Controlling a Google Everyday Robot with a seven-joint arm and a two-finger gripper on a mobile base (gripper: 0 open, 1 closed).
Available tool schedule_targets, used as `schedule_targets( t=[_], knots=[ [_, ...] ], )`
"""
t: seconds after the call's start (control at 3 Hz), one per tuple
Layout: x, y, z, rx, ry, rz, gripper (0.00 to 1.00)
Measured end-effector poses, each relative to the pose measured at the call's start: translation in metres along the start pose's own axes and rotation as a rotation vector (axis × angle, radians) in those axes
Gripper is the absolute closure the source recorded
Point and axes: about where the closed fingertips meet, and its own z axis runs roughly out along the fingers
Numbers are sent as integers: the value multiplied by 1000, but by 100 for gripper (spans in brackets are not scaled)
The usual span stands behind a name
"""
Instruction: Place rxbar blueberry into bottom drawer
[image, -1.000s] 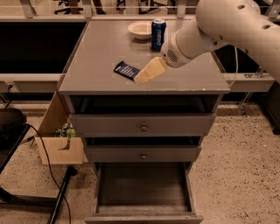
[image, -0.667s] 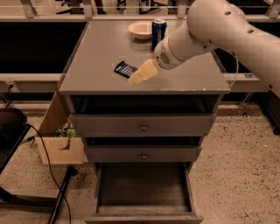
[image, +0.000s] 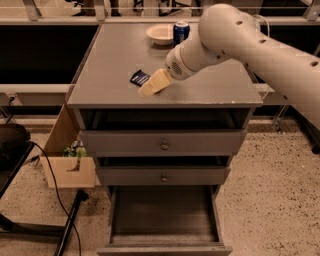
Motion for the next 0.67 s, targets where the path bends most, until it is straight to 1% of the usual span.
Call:
schedule_targets(
  t=[0.67],
  knots=[
    [-10, -3, 21, 13, -6, -24, 0]
  ],
)
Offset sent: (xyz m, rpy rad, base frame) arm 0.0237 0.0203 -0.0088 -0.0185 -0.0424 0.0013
